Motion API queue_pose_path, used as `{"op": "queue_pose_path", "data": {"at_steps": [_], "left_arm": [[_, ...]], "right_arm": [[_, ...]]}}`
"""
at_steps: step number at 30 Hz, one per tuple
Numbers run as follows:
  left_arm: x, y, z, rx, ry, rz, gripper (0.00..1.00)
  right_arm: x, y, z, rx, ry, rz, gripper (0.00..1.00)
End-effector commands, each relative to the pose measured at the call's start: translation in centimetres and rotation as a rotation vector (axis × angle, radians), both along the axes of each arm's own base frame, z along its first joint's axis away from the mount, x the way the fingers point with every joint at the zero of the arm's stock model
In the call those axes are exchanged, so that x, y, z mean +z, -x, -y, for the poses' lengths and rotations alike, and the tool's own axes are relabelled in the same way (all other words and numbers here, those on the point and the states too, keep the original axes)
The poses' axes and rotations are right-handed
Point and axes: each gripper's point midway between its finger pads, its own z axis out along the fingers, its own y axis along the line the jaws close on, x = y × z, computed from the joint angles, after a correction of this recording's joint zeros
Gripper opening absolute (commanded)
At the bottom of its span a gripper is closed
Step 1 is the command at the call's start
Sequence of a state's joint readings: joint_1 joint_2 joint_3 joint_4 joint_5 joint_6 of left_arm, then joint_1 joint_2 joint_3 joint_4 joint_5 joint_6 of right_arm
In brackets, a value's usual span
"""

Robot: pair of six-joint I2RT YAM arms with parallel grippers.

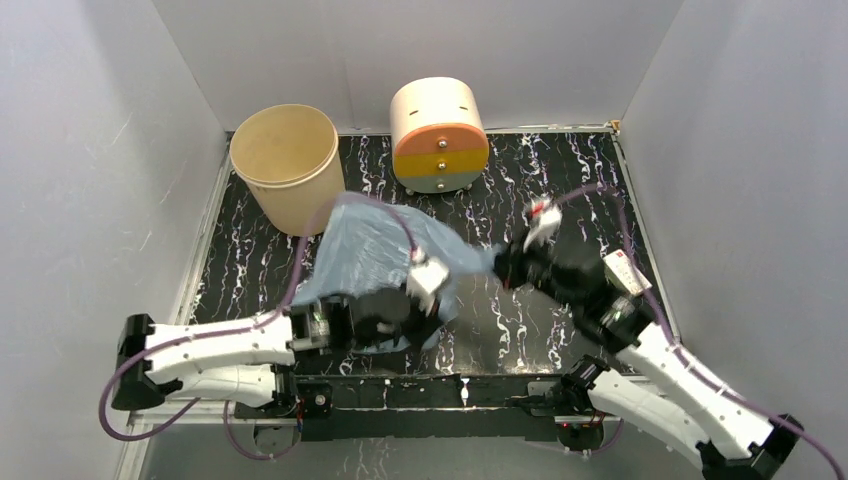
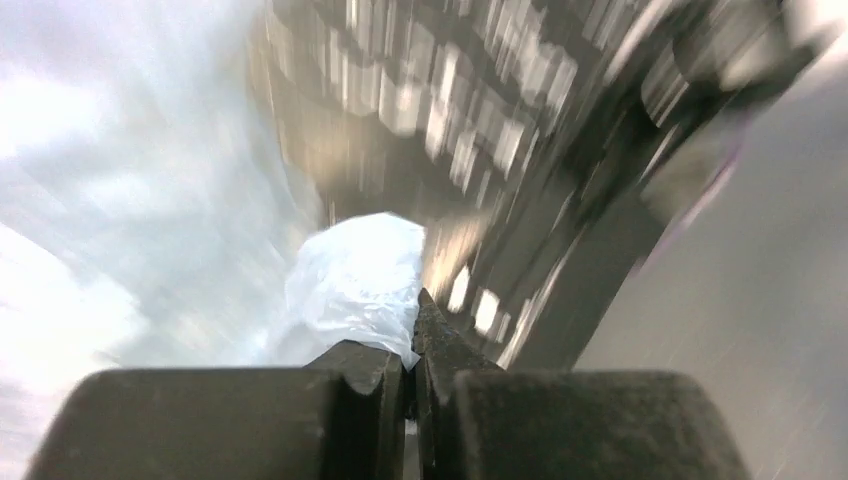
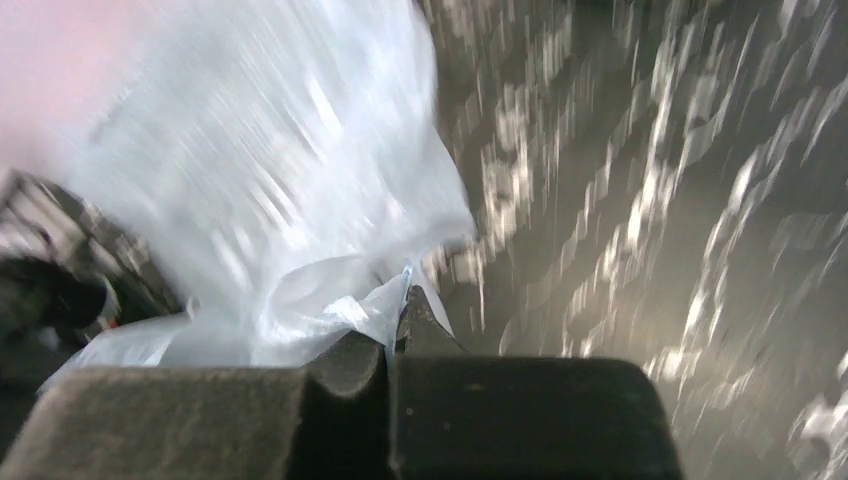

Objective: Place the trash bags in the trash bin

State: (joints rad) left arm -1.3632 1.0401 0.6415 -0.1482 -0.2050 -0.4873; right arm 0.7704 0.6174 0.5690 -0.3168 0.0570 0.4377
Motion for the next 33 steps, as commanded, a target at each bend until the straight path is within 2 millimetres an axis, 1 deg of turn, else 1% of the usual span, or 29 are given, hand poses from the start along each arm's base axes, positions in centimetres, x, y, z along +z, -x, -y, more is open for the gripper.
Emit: {"op": "queue_pose_path", "data": {"at_steps": [1, 2, 3, 4, 5, 6, 7, 8, 9, 10, 11, 12, 13, 14, 15, 16, 17, 18, 19, 20, 21, 23, 25, 27, 28, 29, 30, 31, 33], "left_arm": [[26.4, -8.5, 1.3, 0.113, 0.189, 0.567, 0.00], [31.3, -9.0, 1.1, 0.104, 0.212, 0.660, 0.00], [36.6, -8.7, 0.5, 0.092, 0.276, 0.726, 0.00], [40.8, -8.0, -0.2, 0.066, 0.352, 0.771, 0.00], [44.3, -6.7, -1.0, 0.020, 0.442, 0.802, 0.00], [46.3, -5.3, -1.8, -0.038, 0.518, 0.827, 0.00], [47.1, -4.1, -2.7, -0.082, 0.572, 0.845, 0.00], [46.1, -3.7, -3.1, -0.093, 0.580, 0.843, 0.00], [43.7, -4.0, -3.7, -0.068, 0.557, 0.820, 0.00], [38.0, -5.0, -3.0, -0.044, 0.462, 0.766, 0.00], [32.5, -5.7, -2.8, 0.002, 0.384, 0.690, 0.00], [26.4, -6.0, -2.4, 0.034, 0.316, 0.595, 0.00], [20.0, -6.0, -2.0, 0.055, 0.233, 0.492, 0.00], [13.0, -5.5, -1.7, 0.074, 0.135, 0.371, 0.00], [7.3, -4.6, -1.5, 0.080, 0.070, 0.257, 0.00], [3.0, -3.3, -1.1, 0.071, 0.042, 0.150, 0.00], [0.3, -2.6, -1.0, 0.081, 0.023, 0.078, 0.00], [-0.7, -2.3, -0.7, 0.091, 0.025, 0.045, 0.00], [-0.1, -2.6, -0.3, 0.095, 0.034, 0.056, 0.00], [1.5, -3.4, -0.1, 0.099, 0.041, 0.109, 0.00], [4.2, -4.5, 0.2, 0.112, 0.061, 0.178, 0.00], [10.2, -6.7, 0.5, 0.135, 0.087, 0.325, 0.00], [16.7, -8.9, 0.5, 0.156, 0.097, 0.438, 0.00], [24.4, -10.3, 0.2, 0.185, 0.133, 0.527, 0.00], [28.9, -10.4, -0.2, 0.194, 0.184, 0.569, 0.00], [31.2, -10.4, -0.6, 0.192, 0.210, 0.597, 0.00], [32.2, -10.3, -1.0, 0.194, 0.230, 0.613, 0.00], [32.4, -10.3, -1.4, 0.206, 0.242, 0.621, 0.00], [29.8, -10.6, -2.7, 0.249, 0.210, 0.609, 0.00]], "right_arm": [[26.9, -5.0, -1.6, -0.014, -0.173, 0.683, 0.00], [32.9, -4.0, -1.5, 0.018, -0.211, 0.787, 0.00], [36.4, -3.3, -1.2, 0.034, -0.226, 0.860, 0.00], [39.2, -2.0, -1.0, 0.071, -0.263, 0.934, 0.00], [40.9, -0.1, -1.0, 0.135, -0.300, 1.010, 0.00], [41.6, 1.1, -0.5, 0.149, -0.341, 1.073, 0.00], [41.2, 2.0, 0.3, 0.138, -0.366, 1.109, 0.00], [39.5, 1.9, 1.0, 0.106, -0.372, 1.101, 0.00], [36.5, 0.8, 1.9, 0.028, -0.357, 1.046, 0.00], [33.1, -0.2, 3.4, -0.073, -0.348, 0.956, 0.00], [27.3, -2.1, 3.7, -0.156, -0.302, 0.806, 0.00], [20.9, -3.7, 4.1, -0.243, -0.249, 0.637, 0.00], [14.1, -4.5, 4.4, -0.313, -0.196, 0.449, 0.00], [6.6, -4.2, 5.2, -0.389, -0.119, 0.225, 0.00], [3.0, -3.7, 5.3, -0.432, -0.126, 0.105, 0.00], [0.3, -2.9, 5.1, -0.439, -0.137, 0.015, 0.00], [-0.5, -2.5, 4.6, -0.432, -0.176, -0.025, 0.00], [0.7, -2.6, 3.8, -0.401, -0.243, 0.003, 0.00], [2.1, -2.8, 3.2, -0.362, -0.277, 0.062, 0.00], [4.6, -3.3, 3.0, -0.344, -0.309, 0.136, 0.00], [7.2, -3.8, 3.0, -0.334, -0.315, 0.211, 0.00], [12.4, -4.9, 3.0, -0.323, -0.279, 0.338, 0.00], [18.9, -5.5, 2.3, -0.261, -0.225, 0.477, 0.00], [25.2, -5.0, 1.1, -0.154, -0.192, 0.594, 0.00], [27.5, -4.5, 0.6, -0.100, -0.183, 0.644, 0.00], [29.1, -4.0, 0.3, -0.061, -0.192, 0.676, 0.00], [29.7, -3.8, 0.3, -0.057, -0.204, 0.685, 0.00], [29.1, -4.0, 0.6, -0.079, -0.205, 0.672, 0.00], [25.1, -5.1, 2.1, -0.197, -0.189, 0.601, 0.00]]}}
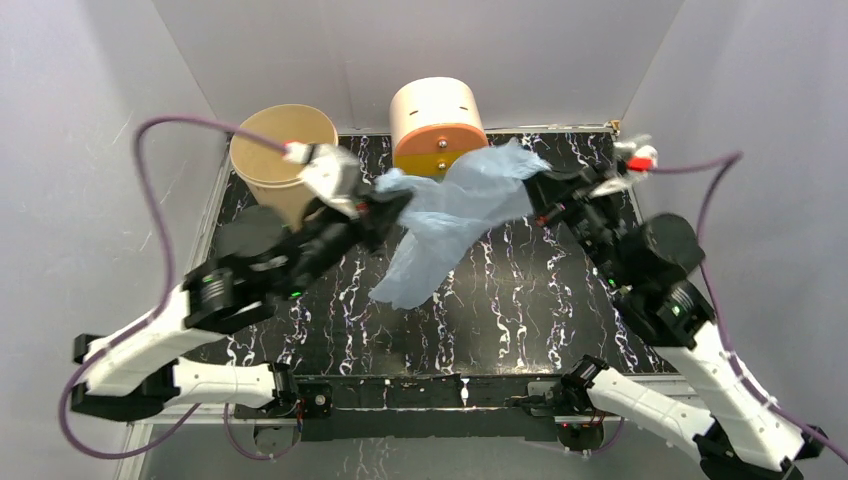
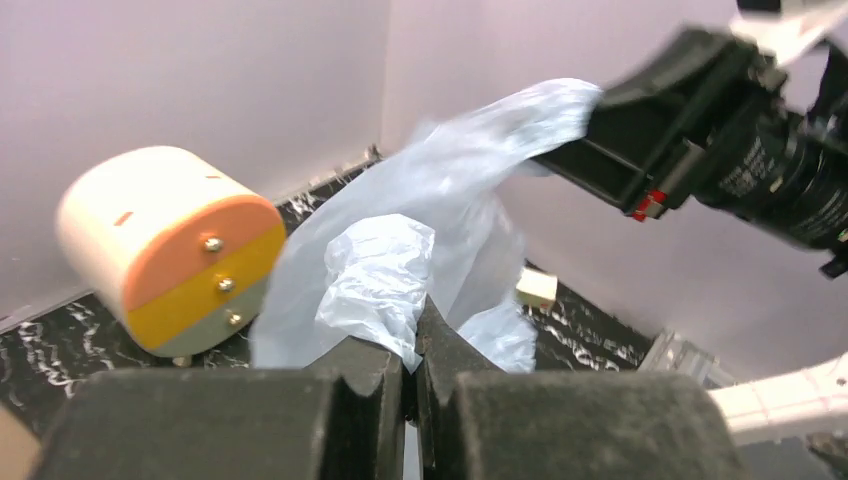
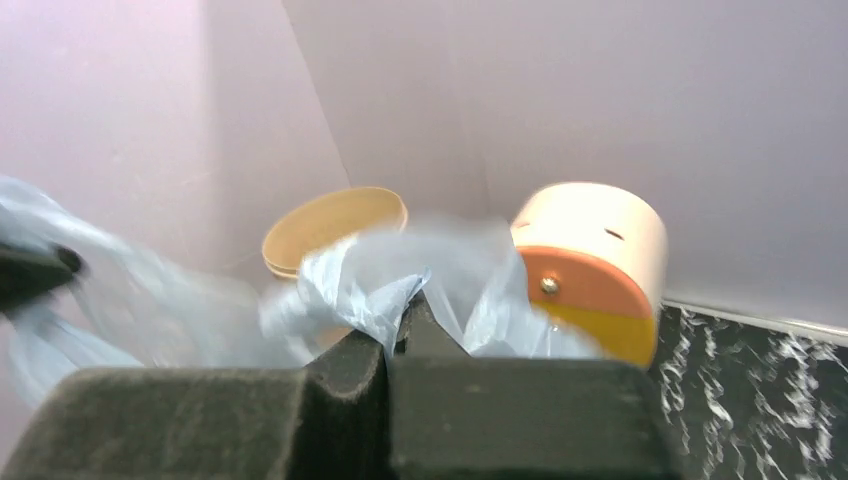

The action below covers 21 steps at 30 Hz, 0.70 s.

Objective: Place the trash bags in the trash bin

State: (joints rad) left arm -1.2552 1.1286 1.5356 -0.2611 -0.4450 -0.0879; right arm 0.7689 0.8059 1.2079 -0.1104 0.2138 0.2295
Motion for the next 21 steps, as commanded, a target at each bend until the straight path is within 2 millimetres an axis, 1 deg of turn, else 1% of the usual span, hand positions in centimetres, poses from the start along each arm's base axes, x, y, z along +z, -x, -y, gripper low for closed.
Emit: {"op": "queue_pose_path", "data": {"at_steps": [1, 3, 4, 5, 6, 7, 8, 9, 10, 12, 13, 14, 15, 17, 18, 19, 20, 21], "left_arm": [[-8.2, -1.0, -3.5, 0.120, -0.220, -0.049, 0.00], [-15.1, -0.5, -3.4, 0.134, -0.272, -0.194, 0.00], [-19.0, -0.3, -3.4, 0.137, -0.297, -0.286, 0.00], [-22.5, -0.4, -3.7, 0.154, -0.315, -0.381, 0.00], [-25.4, -0.5, -3.9, 0.151, -0.313, -0.477, 0.00], [-27.0, -1.1, -4.5, 0.168, -0.285, -0.549, 0.00], [-27.3, -1.9, -5.2, 0.184, -0.248, -0.575, 0.00], [-26.7, -3.0, -6.0, 0.204, -0.205, -0.571, 0.00], [-25.9, -4.3, -7.0, 0.229, -0.170, -0.565, 0.00], [-24.2, -6.6, -8.3, 0.241, -0.129, -0.581, 0.00], [-23.7, -6.8, -8.1, 0.187, -0.120, -0.611, 0.00], [-23.4, -7.5, -8.3, 0.177, -0.124, -0.630, 0.00], [-23.5, -8.4, -8.9, 0.197, -0.128, -0.655, 0.00], [-22.7, -10.1, -9.3, 0.172, -0.075, -0.685, 0.00], [-21.7, -11.2, -9.8, 0.167, -0.022, -0.697, 0.00], [-19.8, -12.2, -9.8, 0.136, 0.038, -0.689, 0.00], [-17.4, -13.2, -9.9, 0.117, 0.084, -0.654, 0.00], [-14.6, -14.0, -9.8, 0.095, 0.118, -0.607, 0.00]], "right_arm": [[-8.2, -1.2, 1.5, -0.108, 0.083, -0.109, 0.00], [-16.1, -1.4, 1.1, -0.119, 0.169, -0.304, 0.00], [-19.9, -1.3, 1.3, -0.136, 0.211, -0.413, 0.00], [-23.0, -1.1, 1.6, -0.165, 0.239, -0.510, 0.00], [-25.1, -0.6, 2.0, -0.186, 0.254, -0.586, 0.00], [-26.0, -0.5, 1.9, -0.184, 0.250, -0.610, 0.00], [-25.8, -0.5, 1.8, -0.177, 0.231, -0.597, 0.00], [-25.3, -0.6, 1.8, -0.177, 0.213, -0.576, 0.00], [-24.3, -0.8, 2.0, -0.185, 0.191, -0.548, 0.00], [-22.5, -1.1, 2.3, -0.198, 0.172, -0.499, 0.00], [-21.8, -1.2, 2.2, -0.194, 0.173, -0.482, 0.00], [-21.3, -1.3, 2.0, -0.183, 0.176, -0.474, 0.00], [-21.0, -1.4, 1.7, -0.169, 0.187, -0.473, 0.00], [-20.7, -1.6, 0.6, -0.120, 0.246, -0.478, 0.00], [-20.4, -1.8, 0.4, -0.114, 0.266, -0.488, 0.00], [-19.2, -2.3, 0.1, -0.113, 0.269, -0.474, 0.00], [-16.9, -2.9, -0.4, -0.099, 0.256, -0.423, 0.00], [-13.8, -3.2, -0.8, -0.081, 0.233, -0.351, 0.00]]}}
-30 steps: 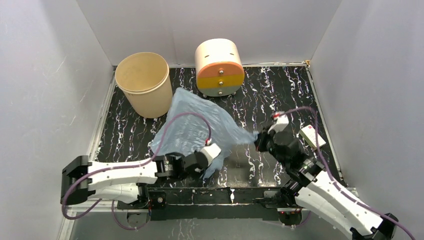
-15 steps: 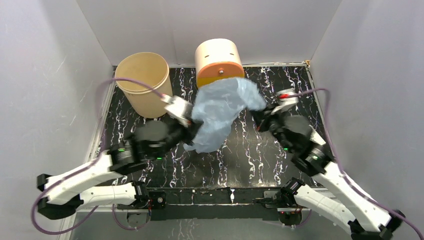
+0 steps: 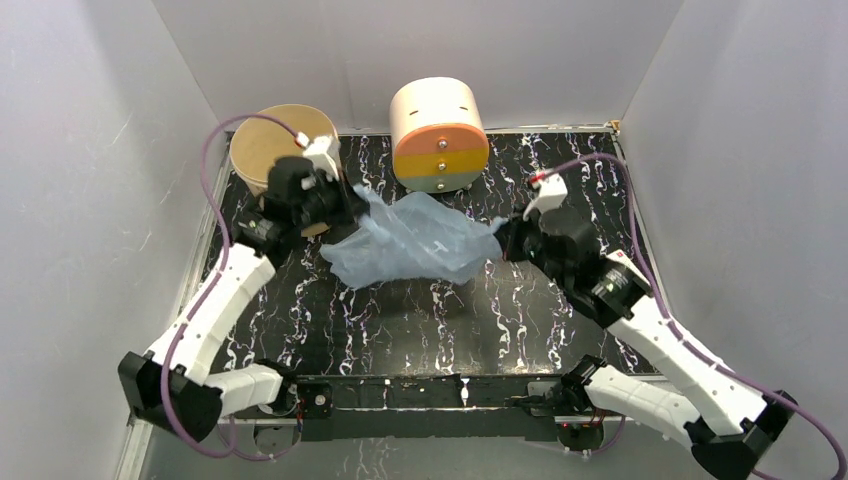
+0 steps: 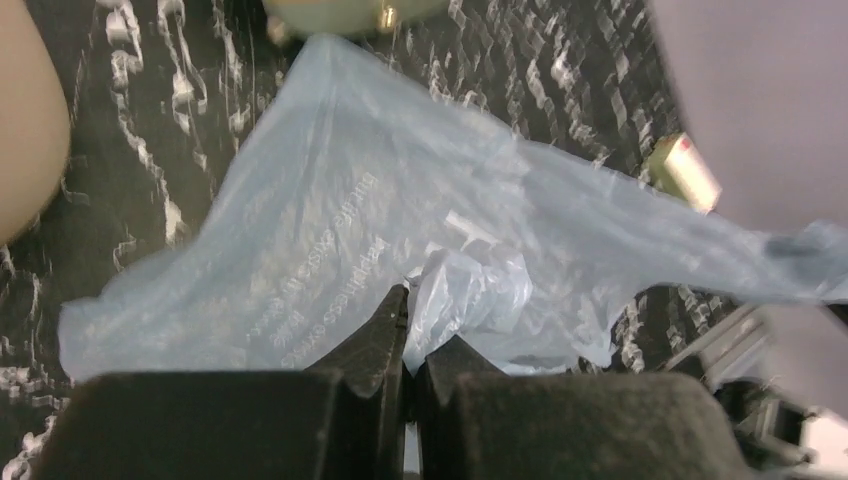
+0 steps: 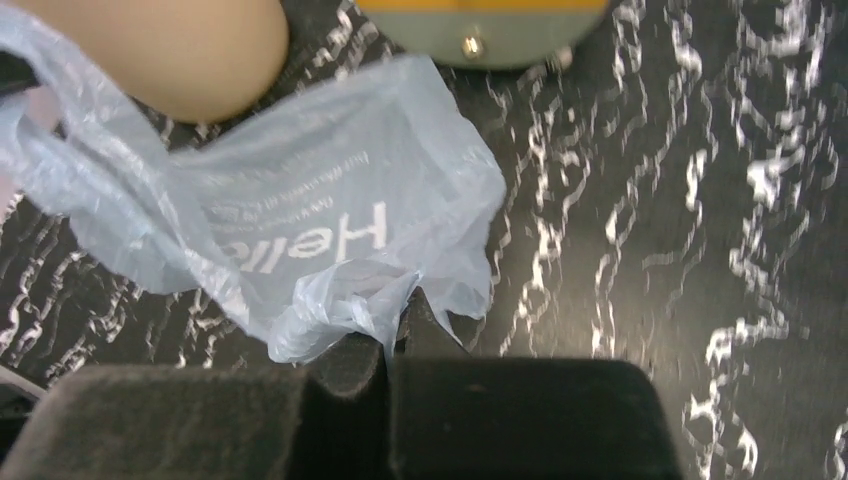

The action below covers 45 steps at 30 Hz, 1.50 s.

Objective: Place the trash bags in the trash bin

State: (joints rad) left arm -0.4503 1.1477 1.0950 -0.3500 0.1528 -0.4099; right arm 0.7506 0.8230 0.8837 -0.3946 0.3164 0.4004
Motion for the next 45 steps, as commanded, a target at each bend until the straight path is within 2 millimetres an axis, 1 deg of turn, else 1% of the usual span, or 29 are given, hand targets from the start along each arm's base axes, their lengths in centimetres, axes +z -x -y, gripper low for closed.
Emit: {"op": "queue_pose_path", "data": {"at_steps": [1, 3, 5, 6, 7, 8, 9, 10, 11, 12, 13, 14, 15, 16, 17, 18, 19, 21, 23, 25, 28, 30, 32, 34, 37, 39, 41, 43, 45], "left_arm": [[11.1, -2.5, 2.0, -0.164, 0.243, 0.151, 0.00], [19.2, -2.3, 3.6, -0.292, 0.311, 0.296, 0.00], [27.1, -1.0, 4.5, -0.391, 0.388, 0.448, 0.01], [30.7, 0.6, 4.5, -0.434, 0.425, 0.536, 0.02], [33.2, 2.6, 4.3, -0.480, 0.446, 0.615, 0.03], [33.8, 4.4, 4.2, -0.533, 0.439, 0.665, 0.03], [32.8, 6.0, 4.0, -0.563, 0.421, 0.675, 0.04], [30.0, 6.9, 3.9, -0.568, 0.402, 0.643, 0.04], [24.8, 6.5, 3.6, -0.522, 0.371, 0.559, 0.04], [18.8, 6.3, 3.1, -0.461, 0.344, 0.452, 0.04], [7.8, 6.1, 2.7, -0.385, 0.310, 0.213, 0.04], [0.9, 7.6, 2.2, -0.350, 0.300, 0.059, 0.04], [-4.1, 9.1, 1.9, -0.315, 0.294, -0.057, 0.03], [-8.0, 10.7, 1.7, -0.290, 0.278, -0.148, 0.03], [-9.2, 11.8, 2.2, -0.287, 0.284, -0.170, 0.03], [-8.6, 12.0, 3.0, -0.298, 0.290, -0.141, 0.05], [-7.2, 11.6, 3.4, -0.289, 0.270, -0.096, 0.05], [-4.4, 9.5, 3.1, -0.227, 0.163, -0.079, 0.03], [-0.5, 8.3, 3.8, -0.276, 0.116, -0.031, 0.03], [0.5, 6.8, 4.1, -0.268, 0.082, -0.002, 0.04], [0.4, 5.5, 2.8, -0.165, 0.053, 0.028, 0.03], [0.7, 5.6, 2.3, -0.120, 0.077, 0.046, 0.01], [1.4, 6.5, 3.0, -0.160, 0.149, 0.070, 0.02], [1.7, 7.9, 4.6, -0.268, 0.227, 0.056, 0.01], [2.0, 9.9, 7.6, -0.456, 0.334, -0.011, 0.00], [2.1, 11.0, 9.0, -0.523, 0.343, -0.025, 0.00], [2.9, 11.8, 9.9, -0.555, 0.339, 0.020, 0.00], [3.5, 12.2, 10.2, -0.572, 0.358, 0.042, 0.00], [3.3, 11.4, 9.6, -0.505, 0.326, 0.037, 0.00]], "right_arm": [[12.4, -1.9, -2.3, 0.106, -0.094, 0.279, 0.00], [21.2, -0.1, -3.1, 0.223, -0.188, 0.495, 0.00], [28.3, 4.0, -2.8, 0.363, -0.285, 0.727, 0.00], [29.8, 6.0, -2.7, 0.427, -0.318, 0.828, 0.00], [30.2, 7.6, -2.2, 0.459, -0.342, 0.897, 0.00], [29.5, 8.1, -1.7, 0.459, -0.351, 0.918, 0.00], [26.7, 7.4, -1.4, 0.424, -0.323, 0.869, 0.00], [22.9, 5.5, -0.8, 0.333, -0.277, 0.770, 0.00], [17.0, 2.9, 0.2, 0.198, -0.210, 0.610, 0.00], [9.9, 0.9, 1.7, 0.060, -0.124, 0.418, 0.00], [3.0, 0.3, 3.4, -0.082, -0.065, 0.209, 0.00], [-3.5, 1.0, 4.8, -0.188, -0.026, 0.021, 0.00], [-7.6, 2.2, 4.7, -0.192, -0.028, -0.101, 0.00], [-9.9, 3.5, 3.6, -0.128, -0.049, -0.179, 0.00], [-10.3, 4.2, 2.6, -0.090, -0.099, -0.206, 0.00], [-9.5, 4.1, 1.9, -0.074, -0.162, -0.194, 0.00], [-7.7, 3.5, 1.3, -0.058, -0.217, -0.128, 0.00], [-2.7, 1.9, 1.0, -0.054, -0.280, 0.034, 0.00], [2.0, 0.6, 0.9, -0.048, -0.281, 0.157, 0.00], [5.5, -0.4, 0.6, -0.052, -0.254, 0.199, 0.00], [5.3, -1.1, -0.6, -0.005, -0.165, 0.162, 0.00], [3.4, -0.6, -0.5, -0.006, -0.119, 0.078, 0.00], [2.7, 0.5, -0.9, 0.045, -0.129, 0.049, 0.00], [3.1, 2.3, -2.2, 0.167, -0.182, 0.053, 0.00], [4.8, 7.0, -5.9, 0.503, -0.290, 0.038, 0.00], [4.9, 9.4, -7.6, 0.670, -0.313, -0.044, 0.04], [3.7, 10.4, -8.4, 0.737, -0.280, -0.176, 0.03], [1.6, 9.7, -8.1, 0.693, -0.181, -0.292, 0.00], [-0.1, 9.2, -7.2, 0.654, -0.077, -0.365, 0.00]]}}
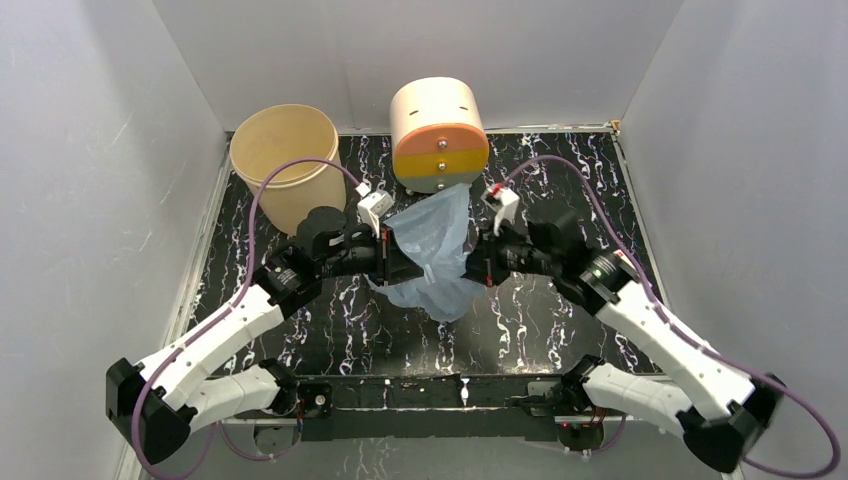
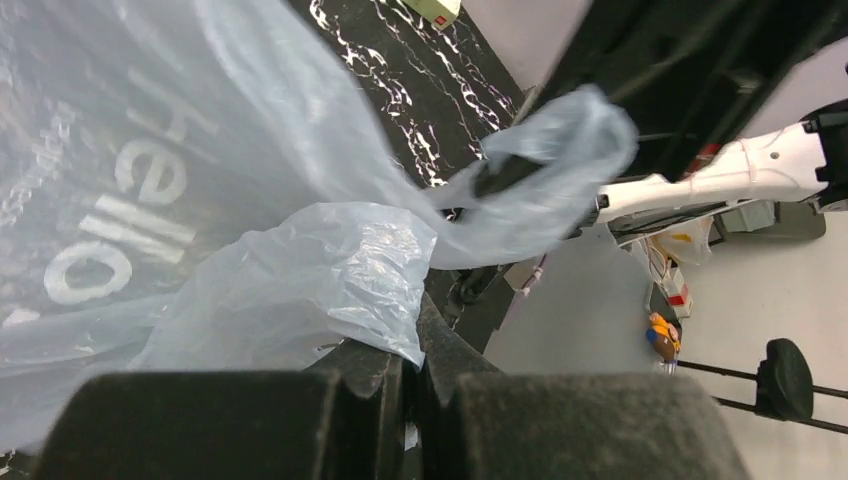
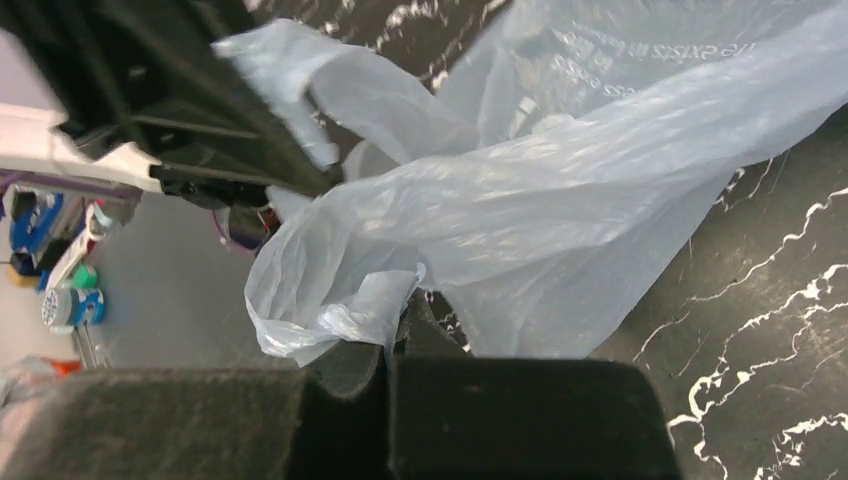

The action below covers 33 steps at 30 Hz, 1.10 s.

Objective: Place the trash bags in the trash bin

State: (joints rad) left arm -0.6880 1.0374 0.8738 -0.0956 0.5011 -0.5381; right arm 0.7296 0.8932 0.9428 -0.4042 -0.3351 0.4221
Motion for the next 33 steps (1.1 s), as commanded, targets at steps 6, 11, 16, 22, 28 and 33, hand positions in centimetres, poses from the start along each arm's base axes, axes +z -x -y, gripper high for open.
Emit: {"op": "queue_pose_path", "data": {"at_steps": [6, 11, 16, 22, 28, 33], "left_arm": [[2.7, -6.0, -9.7, 0.564, -0.322, 0.191, 0.00], [5.5, -7.6, -15.8, 0.779, -0.582, 0.279, 0.00], [3.0, -8.3, -13.8, 0.682, -0.608, 0.213, 0.00], [2.3, -6.7, -7.0, 0.434, -0.316, 0.166, 0.00], [3.7, -4.1, -3.5, 0.256, -0.106, 0.146, 0.00], [4.1, -2.4, -1.7, 0.167, 0.034, 0.116, 0.00]], "right_arm": [[-6.3, 2.9, 3.3, 0.145, 0.478, -0.337, 0.00], [-2.4, 8.7, -0.8, 0.612, 0.070, -0.330, 0.00], [6.3, 11.8, -2.0, 0.872, -0.385, -0.216, 0.00], [13.3, 8.7, -3.9, 0.717, -0.489, 0.070, 0.01], [9.3, 0.9, -4.3, 0.229, -0.277, 0.109, 0.14], [7.0, 2.3, -5.5, 0.309, -0.338, -0.052, 0.31]]}}
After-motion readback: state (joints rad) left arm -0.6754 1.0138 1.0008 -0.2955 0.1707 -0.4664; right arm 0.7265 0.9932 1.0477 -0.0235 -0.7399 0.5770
